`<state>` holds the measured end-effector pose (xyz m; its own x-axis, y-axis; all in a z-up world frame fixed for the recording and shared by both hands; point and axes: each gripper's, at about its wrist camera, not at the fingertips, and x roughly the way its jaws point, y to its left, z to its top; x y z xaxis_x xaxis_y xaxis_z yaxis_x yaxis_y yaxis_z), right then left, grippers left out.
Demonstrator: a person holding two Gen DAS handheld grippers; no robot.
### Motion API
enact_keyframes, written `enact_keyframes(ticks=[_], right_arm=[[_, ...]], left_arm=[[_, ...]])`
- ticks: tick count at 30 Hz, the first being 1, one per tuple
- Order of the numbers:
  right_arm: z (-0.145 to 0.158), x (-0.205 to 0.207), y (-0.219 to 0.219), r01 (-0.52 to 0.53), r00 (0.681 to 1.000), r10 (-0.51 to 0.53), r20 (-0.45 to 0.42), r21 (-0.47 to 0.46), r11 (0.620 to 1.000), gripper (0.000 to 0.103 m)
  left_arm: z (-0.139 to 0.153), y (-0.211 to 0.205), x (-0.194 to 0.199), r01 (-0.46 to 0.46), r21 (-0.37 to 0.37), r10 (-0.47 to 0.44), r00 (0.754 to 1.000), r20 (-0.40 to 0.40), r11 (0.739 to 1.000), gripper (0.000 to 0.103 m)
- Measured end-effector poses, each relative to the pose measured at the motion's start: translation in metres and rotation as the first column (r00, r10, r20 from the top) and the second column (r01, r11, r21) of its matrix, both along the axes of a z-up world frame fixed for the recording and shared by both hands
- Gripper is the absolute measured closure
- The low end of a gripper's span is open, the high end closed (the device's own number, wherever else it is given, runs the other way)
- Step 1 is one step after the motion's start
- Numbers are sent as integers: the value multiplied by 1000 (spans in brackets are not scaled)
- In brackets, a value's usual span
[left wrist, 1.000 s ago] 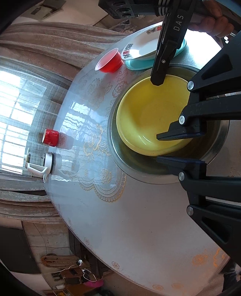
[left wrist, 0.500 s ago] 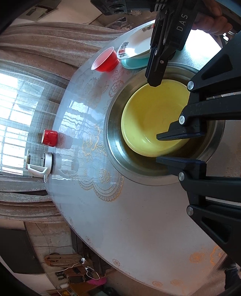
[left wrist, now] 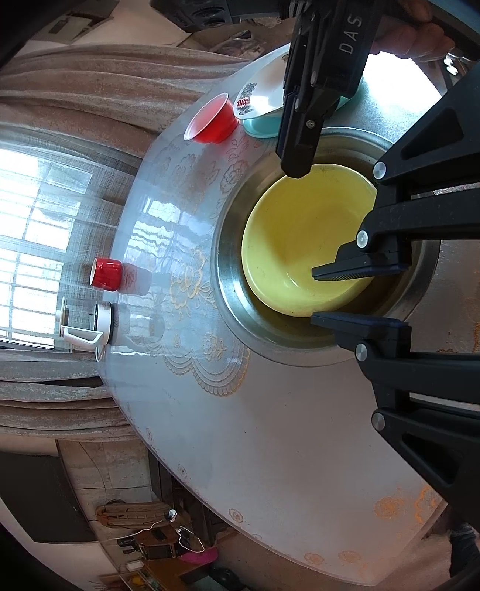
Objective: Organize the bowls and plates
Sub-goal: 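Open the left gripper and withdraw it from the yellow bowl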
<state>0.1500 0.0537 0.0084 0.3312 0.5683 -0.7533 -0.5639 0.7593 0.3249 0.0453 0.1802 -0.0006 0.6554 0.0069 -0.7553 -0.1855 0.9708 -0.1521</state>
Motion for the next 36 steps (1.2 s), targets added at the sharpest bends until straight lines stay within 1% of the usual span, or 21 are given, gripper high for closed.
enact_keyframes(ticks=[3, 7, 10, 13, 17, 19, 23, 26, 28, 32, 36], right_arm=[[5, 5, 13, -18, 999, 20, 48, -41, 999, 74], [0, 18, 28, -2, 995, 11, 96, -92, 996, 74], [-7, 28, 36, -4, 996, 13, 85, -109, 994, 74], [-11, 28, 40, -10, 996, 22, 89, -125, 992, 73], [-14, 29, 36, -22, 998, 28, 51, -118, 993, 73], [-15, 26, 33, -24, 998, 30, 53, -121, 992, 73], [-12, 24, 23, -5, 999, 8, 45, -72, 997, 74], [-6, 21, 6, 35, 999, -36, 32, 10, 999, 73], [-2, 18, -7, 73, 997, -74, 35, 45, 996, 72], [4, 10, -32, 145, 988, -148, 48, 71, 987, 69], [11, -2, -55, 196, 975, -202, 92, 75, 978, 65]], left_arm=[[0, 3, 0, -10, -12, 10, 1000, -1, 1000, 86], [0, 6, -2, -16, -18, 17, 1000, 7, 1000, 86], [-1, 7, -3, -16, -22, 16, 1000, 11, 1000, 86], [-2, 6, -4, -7, -26, 8, 1000, 17, 1000, 86], [-1, 5, -4, -4, -28, 4, 1000, 23, 1000, 86], [-1, 4, -3, -6, -27, 7, 1000, 24, 1000, 86], [1, 4, -5, -11, -28, 12, 999, 37, 1000, 85], [4, 4, -8, -26, -11, 26, 998, 53, 1000, 81], [5, 2, -8, -27, -8, 28, 998, 56, 1000, 80], [8, -6, -8, -26, 8, 25, 998, 63, 1000, 78], [13, -21, -8, -6, 19, 4, 998, 70, 1000, 70]])
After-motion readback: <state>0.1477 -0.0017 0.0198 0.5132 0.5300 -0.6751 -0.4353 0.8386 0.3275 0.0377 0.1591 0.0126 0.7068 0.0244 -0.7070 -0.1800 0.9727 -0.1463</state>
